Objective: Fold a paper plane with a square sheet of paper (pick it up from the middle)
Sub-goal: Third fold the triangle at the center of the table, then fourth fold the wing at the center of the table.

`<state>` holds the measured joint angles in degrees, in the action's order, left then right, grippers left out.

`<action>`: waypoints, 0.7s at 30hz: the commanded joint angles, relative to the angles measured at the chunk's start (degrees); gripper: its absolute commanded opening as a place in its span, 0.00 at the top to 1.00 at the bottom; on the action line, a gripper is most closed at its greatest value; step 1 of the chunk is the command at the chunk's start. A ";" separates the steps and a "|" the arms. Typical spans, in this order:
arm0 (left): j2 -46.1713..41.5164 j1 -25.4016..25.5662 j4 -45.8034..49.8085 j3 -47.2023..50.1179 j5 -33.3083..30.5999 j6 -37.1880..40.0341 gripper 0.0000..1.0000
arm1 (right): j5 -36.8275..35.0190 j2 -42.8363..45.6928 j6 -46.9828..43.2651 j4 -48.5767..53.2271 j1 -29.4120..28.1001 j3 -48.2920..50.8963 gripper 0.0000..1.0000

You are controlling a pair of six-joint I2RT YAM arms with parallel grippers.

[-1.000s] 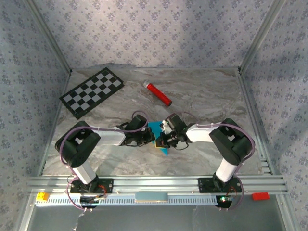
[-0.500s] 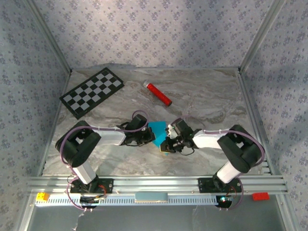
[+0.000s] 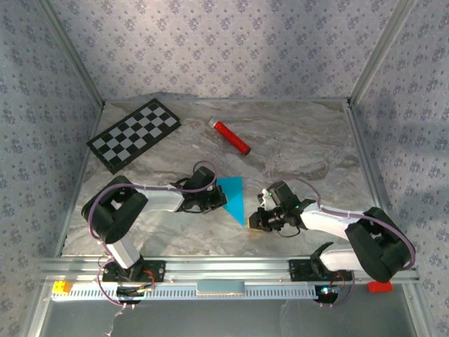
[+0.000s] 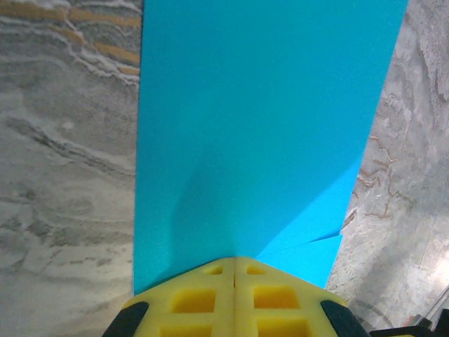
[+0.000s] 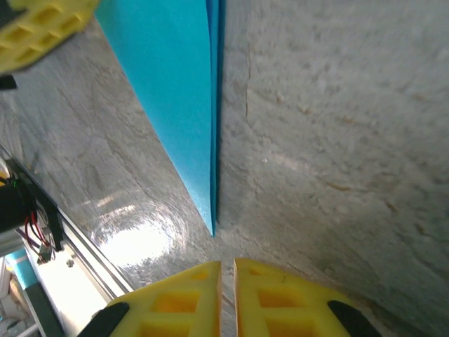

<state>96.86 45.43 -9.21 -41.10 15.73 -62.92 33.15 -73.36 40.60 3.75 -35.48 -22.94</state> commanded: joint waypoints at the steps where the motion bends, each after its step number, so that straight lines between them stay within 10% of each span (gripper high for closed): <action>1: -0.27 1.68 2.61 2.15 -2.28 -2.94 1.00 | -2.53 1.19 -3.00 5.42 0.74 -4.47 0.85; 21: -10.14 3.15 9.33 1.39 -9.14 -3.12 0.70 | -4.58 -13.51 -4.12 5.06 1.03 -16.86 0.71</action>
<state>88.53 49.71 -2.63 -39.18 7.84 -66.89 26.87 -85.73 37.63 8.62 -34.74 -38.24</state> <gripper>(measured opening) 0.299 0.289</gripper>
